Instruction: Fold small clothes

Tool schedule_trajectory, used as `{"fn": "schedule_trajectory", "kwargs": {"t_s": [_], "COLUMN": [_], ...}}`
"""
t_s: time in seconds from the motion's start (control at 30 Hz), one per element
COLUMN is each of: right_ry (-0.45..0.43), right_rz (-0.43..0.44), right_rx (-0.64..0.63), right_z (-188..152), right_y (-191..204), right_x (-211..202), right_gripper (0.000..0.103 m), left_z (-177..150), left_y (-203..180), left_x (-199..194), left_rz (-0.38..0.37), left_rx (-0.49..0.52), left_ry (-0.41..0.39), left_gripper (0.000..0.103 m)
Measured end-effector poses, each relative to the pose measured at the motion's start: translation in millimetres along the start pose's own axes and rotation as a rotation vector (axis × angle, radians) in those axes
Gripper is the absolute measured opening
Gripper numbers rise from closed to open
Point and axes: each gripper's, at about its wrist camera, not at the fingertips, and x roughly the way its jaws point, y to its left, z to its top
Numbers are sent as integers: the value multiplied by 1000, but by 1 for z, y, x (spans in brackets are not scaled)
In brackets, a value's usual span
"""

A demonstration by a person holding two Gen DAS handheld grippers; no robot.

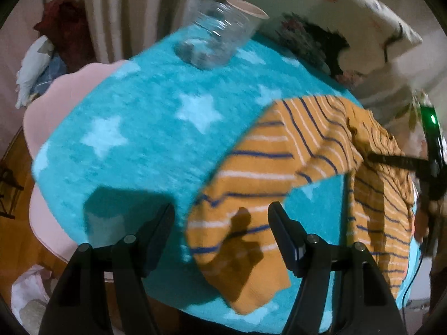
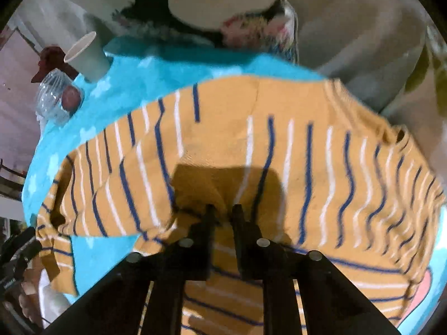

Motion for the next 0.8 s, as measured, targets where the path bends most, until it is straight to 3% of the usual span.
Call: {"fn": "schedule_trajectory", "kwargs": {"t_s": [0.03, 0.1, 0.2, 0.33, 0.43, 0.5, 0.63, 0.67, 0.73, 0.77, 0.8], "right_ry": [-9, -51, -92, -26, -30, 9, 123, 138, 98, 97, 75], "right_rz": [24, 64, 131, 233, 184, 187, 138, 124, 148, 153, 148], "right_rx": [25, 52, -6, -207, -428, -546, -546, -530, -498, -495, -503], "right_z": [-3, -7, -20, -40, -56, -72, -91, -92, -98, -98, -98], "right_y": [-1, 5, 39, 125, 186, 215, 230, 230, 230, 237, 241], "right_x": [0, -12, -30, -20, -14, -8, 27, 36, 34, 35, 35], "right_gripper": [25, 44, 50, 55, 58, 68, 70, 76, 74, 55, 28], "left_z": [1, 2, 0, -6, -15, -23, -37, -40, -44, -44, -44], "left_y": [8, 29, 71, 107, 124, 131, 137, 139, 139, 139, 138], "left_x": [-3, -10, -19, -32, -38, -39, -39, -39, -40, -40, -39], "left_rz": [16, 53, 112, 163, 181, 182, 179, 178, 176, 176, 172], "left_rx": [-19, -76, -188, -274, -310, -327, -350, -354, -354, -352, -350], "left_ry": [-16, -38, -60, -83, -89, -84, -67, -60, -57, -56, -55], "left_gripper": [68, 68, 68, 69, 69, 69, 69, 69, 69, 69, 69]}}
